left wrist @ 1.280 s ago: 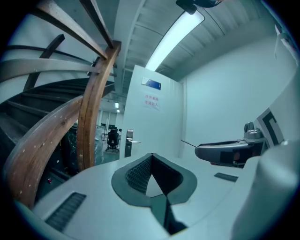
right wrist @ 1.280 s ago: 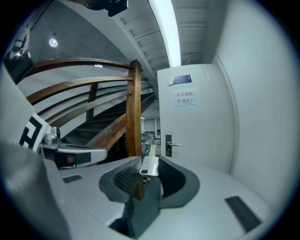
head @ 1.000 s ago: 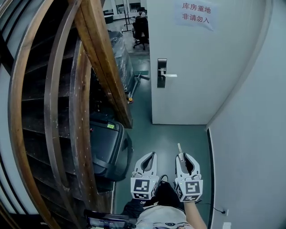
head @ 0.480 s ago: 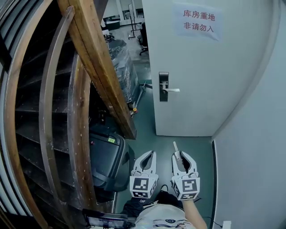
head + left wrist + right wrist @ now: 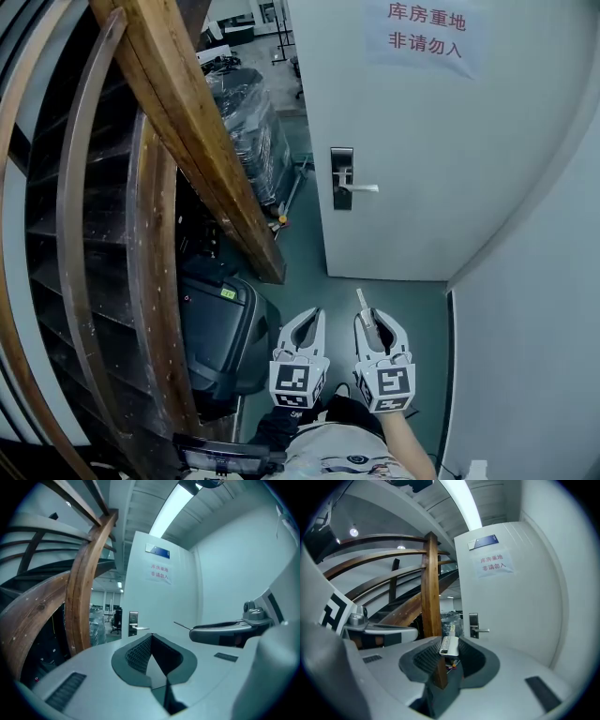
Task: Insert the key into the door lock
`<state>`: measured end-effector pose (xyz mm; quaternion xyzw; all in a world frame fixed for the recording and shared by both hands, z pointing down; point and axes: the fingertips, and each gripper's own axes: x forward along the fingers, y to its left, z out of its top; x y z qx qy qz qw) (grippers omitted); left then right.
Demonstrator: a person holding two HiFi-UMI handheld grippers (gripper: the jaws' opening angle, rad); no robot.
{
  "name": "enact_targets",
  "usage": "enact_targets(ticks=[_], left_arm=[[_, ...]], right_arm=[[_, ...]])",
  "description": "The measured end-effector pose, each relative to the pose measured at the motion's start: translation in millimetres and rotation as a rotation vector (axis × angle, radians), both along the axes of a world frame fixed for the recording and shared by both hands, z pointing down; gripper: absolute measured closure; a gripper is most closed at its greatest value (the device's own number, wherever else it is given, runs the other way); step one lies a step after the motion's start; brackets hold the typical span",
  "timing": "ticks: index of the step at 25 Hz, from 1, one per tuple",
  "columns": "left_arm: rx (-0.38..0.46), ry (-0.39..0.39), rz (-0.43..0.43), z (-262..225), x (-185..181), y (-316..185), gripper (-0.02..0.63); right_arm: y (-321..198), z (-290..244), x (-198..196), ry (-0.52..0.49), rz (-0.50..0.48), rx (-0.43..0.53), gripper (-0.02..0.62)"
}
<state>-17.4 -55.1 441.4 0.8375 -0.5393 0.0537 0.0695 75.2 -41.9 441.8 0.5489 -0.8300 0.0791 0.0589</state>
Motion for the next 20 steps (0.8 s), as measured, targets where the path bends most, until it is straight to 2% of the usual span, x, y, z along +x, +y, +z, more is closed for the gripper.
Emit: enact_targets(ticks=[9,20], left_arm=[[0.008,0.009,0.015,4,-11,-71,0.601],[0.010,-0.009,0.099,13,-33,-170,0.601]], right_arm=[[-62,9,-13,0.018,0.021,-0.012,0.477],[-161,26,-38,0.030,0.103,-0.037,0.476]])
